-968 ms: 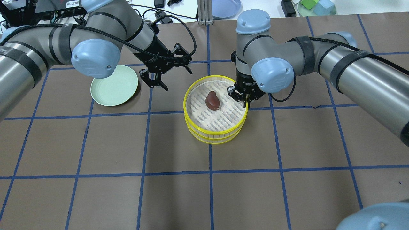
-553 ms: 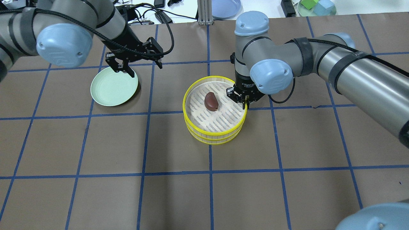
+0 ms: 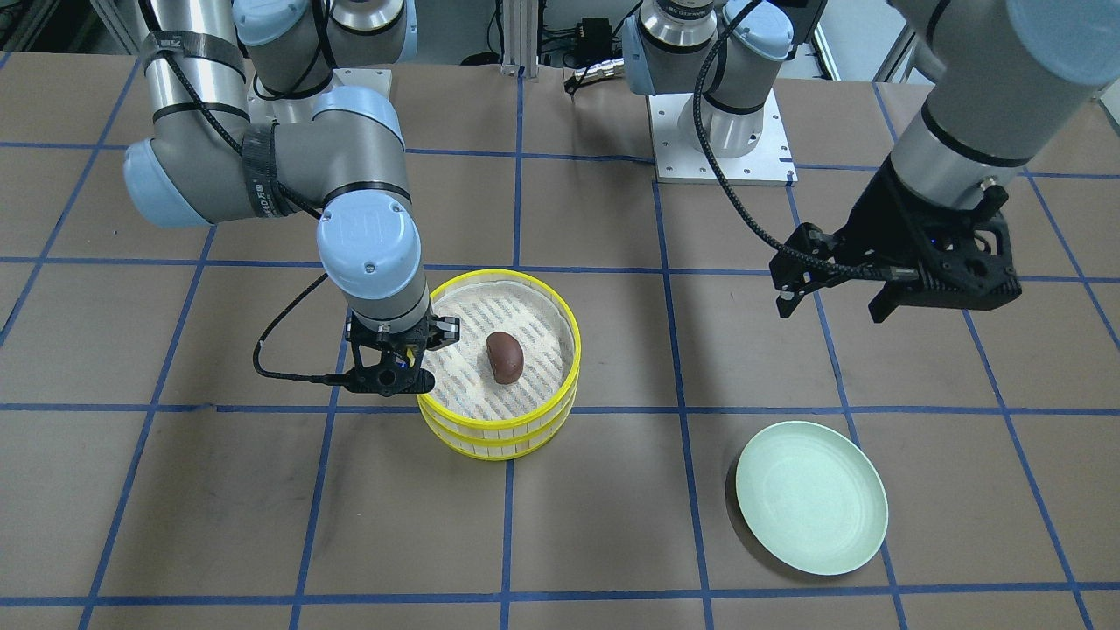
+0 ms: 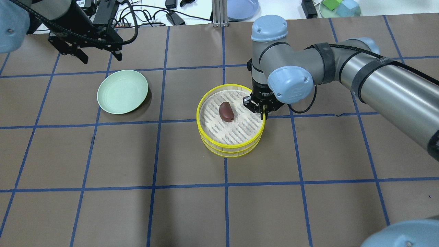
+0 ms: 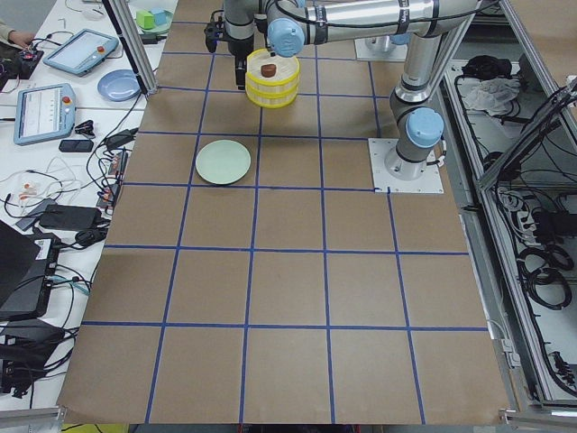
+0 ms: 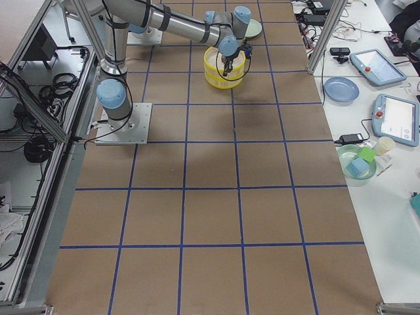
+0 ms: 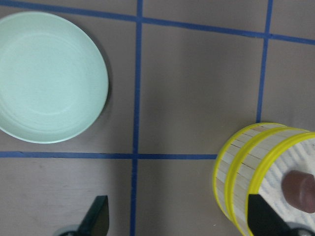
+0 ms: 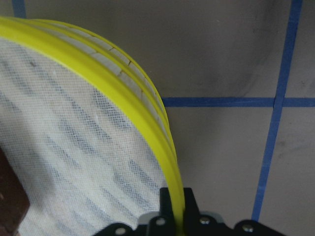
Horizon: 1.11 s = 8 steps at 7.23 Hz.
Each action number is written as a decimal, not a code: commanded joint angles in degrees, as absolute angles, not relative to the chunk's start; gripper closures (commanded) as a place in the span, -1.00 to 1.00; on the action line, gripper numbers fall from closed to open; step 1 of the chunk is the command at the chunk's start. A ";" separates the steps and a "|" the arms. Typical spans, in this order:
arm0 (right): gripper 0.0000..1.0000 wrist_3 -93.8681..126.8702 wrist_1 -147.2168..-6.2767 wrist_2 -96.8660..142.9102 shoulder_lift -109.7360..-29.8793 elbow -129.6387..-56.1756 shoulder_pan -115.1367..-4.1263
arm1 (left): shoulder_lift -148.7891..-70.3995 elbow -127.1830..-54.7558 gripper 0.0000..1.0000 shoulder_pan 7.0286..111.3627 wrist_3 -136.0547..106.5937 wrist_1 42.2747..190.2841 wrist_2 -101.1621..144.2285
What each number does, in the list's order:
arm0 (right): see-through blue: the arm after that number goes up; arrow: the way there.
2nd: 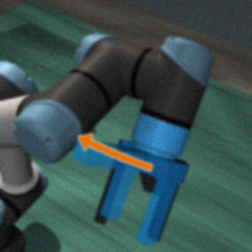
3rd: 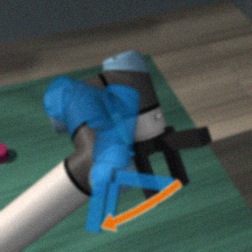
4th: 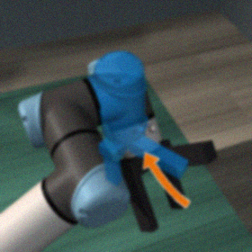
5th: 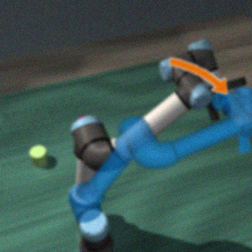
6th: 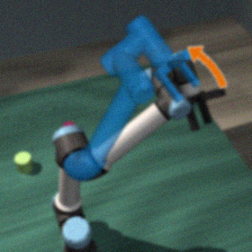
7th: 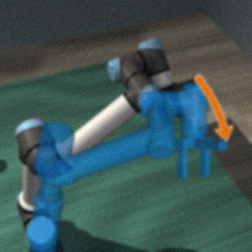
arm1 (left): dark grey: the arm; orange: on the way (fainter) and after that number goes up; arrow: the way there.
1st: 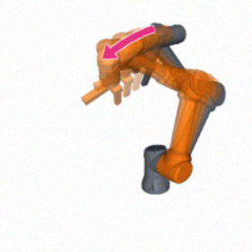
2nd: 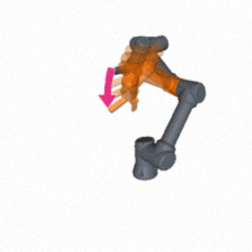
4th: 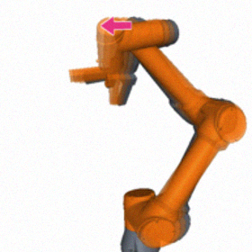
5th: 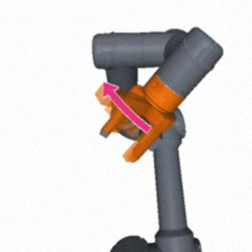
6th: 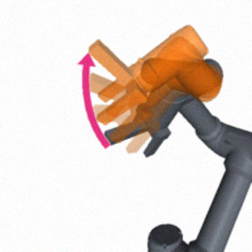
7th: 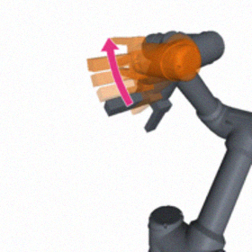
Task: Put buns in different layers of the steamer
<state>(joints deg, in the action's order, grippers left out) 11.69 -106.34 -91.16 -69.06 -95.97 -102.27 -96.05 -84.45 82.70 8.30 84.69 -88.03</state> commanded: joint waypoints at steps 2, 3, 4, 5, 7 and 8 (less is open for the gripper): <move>-1.00 11.61 -105.82 -91.58 -71.87 -94.67 -102.39 | -92.81 -84.64 -1.00 82.97 9.32 87.36 -91.49; -1.00 11.51 -103.04 -91.41 -77.03 -93.88 -102.22 | -92.46 -84.81 -1.00 83.32 8.62 87.54 -91.15; -1.00 11.34 -94.31 -91.06 -82.56 -91.26 -101.17 | -92.29 -84.90 -1.00 83.32 8.53 87.63 -91.49; -1.00 10.90 -85.43 -91.32 -87.58 -86.45 -100.73 | -92.29 -85.08 -1.00 83.32 8.53 87.54 -91.41; -1.00 7.07 -81.39 -92.10 -90.70 -83.41 -98.98 | -91.94 -85.08 -1.00 83.32 8.53 87.54 -91.58; -1.00 6.16 -81.73 -91.85 -91.05 -83.32 -95.40 | -91.67 -85.17 -1.00 83.23 8.61 87.63 -91.50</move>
